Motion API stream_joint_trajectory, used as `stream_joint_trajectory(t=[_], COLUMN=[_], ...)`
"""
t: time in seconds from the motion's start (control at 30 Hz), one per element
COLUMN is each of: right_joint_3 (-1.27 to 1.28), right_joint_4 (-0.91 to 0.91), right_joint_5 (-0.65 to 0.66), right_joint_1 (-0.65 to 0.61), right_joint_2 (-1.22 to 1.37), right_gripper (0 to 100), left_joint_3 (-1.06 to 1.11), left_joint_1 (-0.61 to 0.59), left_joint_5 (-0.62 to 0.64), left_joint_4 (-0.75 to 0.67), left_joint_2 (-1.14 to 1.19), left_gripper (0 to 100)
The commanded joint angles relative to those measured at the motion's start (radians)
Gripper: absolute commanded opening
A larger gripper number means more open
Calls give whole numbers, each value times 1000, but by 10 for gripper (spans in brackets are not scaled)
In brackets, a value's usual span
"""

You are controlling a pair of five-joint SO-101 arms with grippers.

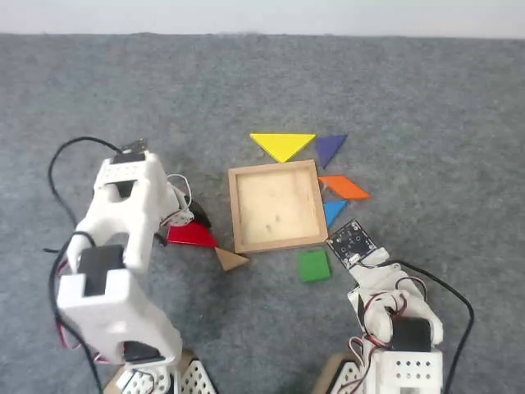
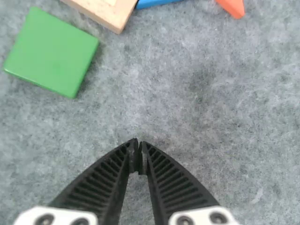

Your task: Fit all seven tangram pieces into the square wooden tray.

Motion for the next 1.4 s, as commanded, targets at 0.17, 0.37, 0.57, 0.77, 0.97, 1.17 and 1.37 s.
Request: stream_joint_trajectory(t=[0.17, 0.37, 0.57, 0.77, 0.97, 1.17, 1.37], right_joint_3=[17, 17, 17, 17, 17, 17, 17], right_joint_4=[13, 13, 13, 13, 13, 13, 13], right_joint_5=[11, 11, 11, 11, 11, 11, 11], right_joint_1=[-4, -4, -4, -4, -4, -4, -4], right_joint_2=[-8, -8, -8, -8, -8, -8, -8], right_gripper=[9, 9, 9, 9, 9, 9, 9], left_joint_3=[-36, -36, -35, -7, 2, -4, -4], left_joint_1=[0, 5, 5, 2, 2, 3, 5], left_joint_5=[-23, -35, -64, -95, -117, -161, -249], left_joint_4=[15, 20, 20, 18, 20, 17, 21], left_joint_2=[49, 54, 55, 46, 46, 46, 46], left_gripper=[331, 331, 318, 291, 290, 234, 224])
